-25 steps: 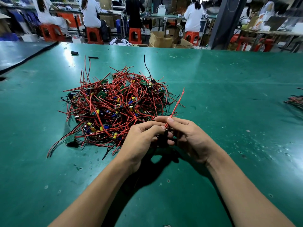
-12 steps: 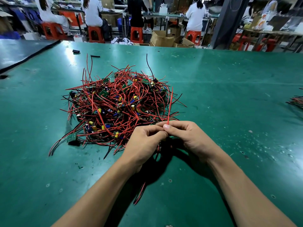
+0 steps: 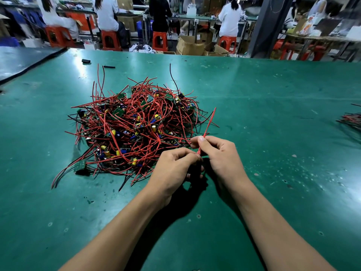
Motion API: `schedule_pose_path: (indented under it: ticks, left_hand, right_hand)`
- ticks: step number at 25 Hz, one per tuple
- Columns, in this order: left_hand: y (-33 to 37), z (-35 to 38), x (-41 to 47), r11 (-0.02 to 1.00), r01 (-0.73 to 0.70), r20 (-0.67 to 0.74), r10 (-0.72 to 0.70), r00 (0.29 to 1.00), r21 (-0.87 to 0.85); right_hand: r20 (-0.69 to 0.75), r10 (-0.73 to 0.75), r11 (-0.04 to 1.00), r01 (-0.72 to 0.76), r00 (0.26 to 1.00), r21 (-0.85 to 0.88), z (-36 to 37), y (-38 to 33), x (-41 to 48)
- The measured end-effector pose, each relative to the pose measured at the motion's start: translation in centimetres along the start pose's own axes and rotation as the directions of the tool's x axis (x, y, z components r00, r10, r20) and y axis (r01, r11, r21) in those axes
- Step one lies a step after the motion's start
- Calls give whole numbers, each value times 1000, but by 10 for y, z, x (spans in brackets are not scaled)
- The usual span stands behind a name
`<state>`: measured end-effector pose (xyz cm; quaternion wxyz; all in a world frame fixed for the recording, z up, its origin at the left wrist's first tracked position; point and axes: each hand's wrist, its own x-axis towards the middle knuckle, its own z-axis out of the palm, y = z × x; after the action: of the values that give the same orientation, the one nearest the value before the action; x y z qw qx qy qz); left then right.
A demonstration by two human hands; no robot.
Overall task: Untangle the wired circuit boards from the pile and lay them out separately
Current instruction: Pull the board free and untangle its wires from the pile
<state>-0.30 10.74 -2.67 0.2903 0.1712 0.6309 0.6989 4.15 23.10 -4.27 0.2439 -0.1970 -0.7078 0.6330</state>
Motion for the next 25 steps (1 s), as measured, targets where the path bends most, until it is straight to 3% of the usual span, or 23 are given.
schedule_pose_path:
  ticks: [3, 8, 15, 25]
  left_hand:
    - [2, 1, -4, 1000, 15, 33, -15, 999, 0]
    - [7, 0, -9, 999, 54, 113, -55, 992, 8]
    - [9, -3, -11, 999, 51, 151, -49, 987, -6]
    - [5, -8, -8, 990, -24, 219, -7, 976, 139]
  right_hand:
    - [-67, -7, 999, 10, 998, 51, -5, -2, 5]
    - [-123, 102, 976, -76, 987, 204, -11, -10, 8]
    - [-86, 250, 892, -195, 964, 408, -14, -20, 8]
    - [-85, 354, 803, -255, 931, 539, -21, -22, 11]
